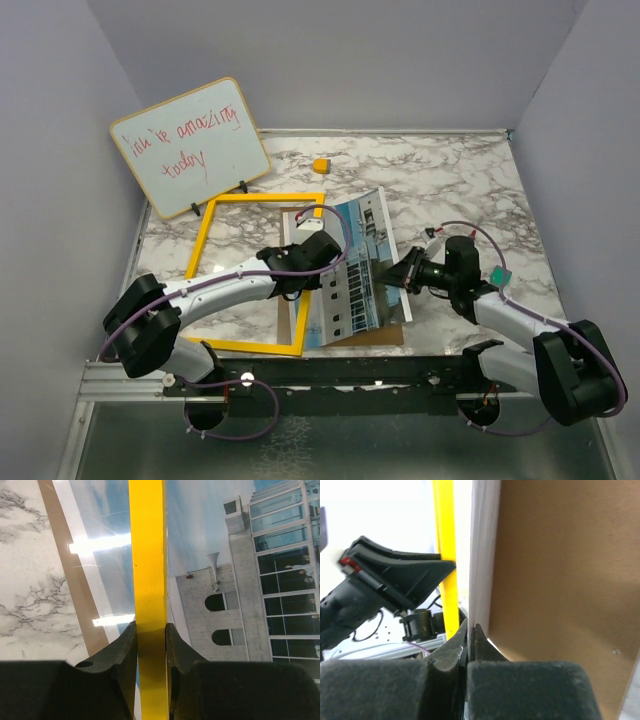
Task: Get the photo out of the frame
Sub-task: Pick up the photo from the photo frame.
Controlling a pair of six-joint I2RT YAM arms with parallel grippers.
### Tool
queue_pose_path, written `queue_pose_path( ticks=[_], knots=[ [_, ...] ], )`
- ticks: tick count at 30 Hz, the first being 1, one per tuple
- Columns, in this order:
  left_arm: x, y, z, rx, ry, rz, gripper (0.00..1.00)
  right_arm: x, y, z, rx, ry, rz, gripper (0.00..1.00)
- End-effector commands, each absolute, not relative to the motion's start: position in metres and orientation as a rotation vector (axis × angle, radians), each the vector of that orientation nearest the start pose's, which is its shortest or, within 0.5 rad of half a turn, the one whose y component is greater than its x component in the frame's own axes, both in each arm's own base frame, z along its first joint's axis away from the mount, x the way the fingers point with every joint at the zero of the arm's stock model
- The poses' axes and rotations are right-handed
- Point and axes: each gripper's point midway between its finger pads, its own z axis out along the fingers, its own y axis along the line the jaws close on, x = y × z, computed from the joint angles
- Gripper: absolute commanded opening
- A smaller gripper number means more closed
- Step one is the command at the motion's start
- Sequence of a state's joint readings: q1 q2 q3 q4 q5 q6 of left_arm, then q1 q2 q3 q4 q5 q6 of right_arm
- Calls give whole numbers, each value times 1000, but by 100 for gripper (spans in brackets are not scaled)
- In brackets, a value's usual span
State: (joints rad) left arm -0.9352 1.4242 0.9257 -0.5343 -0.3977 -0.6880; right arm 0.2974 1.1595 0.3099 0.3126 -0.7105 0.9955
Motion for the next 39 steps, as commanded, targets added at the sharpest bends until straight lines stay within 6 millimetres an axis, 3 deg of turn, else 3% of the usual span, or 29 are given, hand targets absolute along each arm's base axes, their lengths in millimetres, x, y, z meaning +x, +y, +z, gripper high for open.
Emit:
queue_pose_path(
  ticks=[1,4,9,17,28,33,39],
  knots=[
    [242,-228,107,128,2398,-126,0,209,219,137,214,2136,1635,1],
    [244,-228,108,119,2392,-128,0,202,220,160,159,2014,1757,0],
    [244,-227,107,118,2392,-126,0,196,222,179,100,1929,1857,0],
    [245,-226,106,105,2389,-121,0,203,219,190,44,1980,1722,0],
    [246,-225,103,94,2392,-125,0,199,210,236,20,1819,1711,0],
    [246,-224,100,85,2397,-123,0,193,202,276,-19,1721,1662,0],
    [247,-225,101,72,2392,-137,5,188,196,348,-132,1604,1563,1]
  ],
)
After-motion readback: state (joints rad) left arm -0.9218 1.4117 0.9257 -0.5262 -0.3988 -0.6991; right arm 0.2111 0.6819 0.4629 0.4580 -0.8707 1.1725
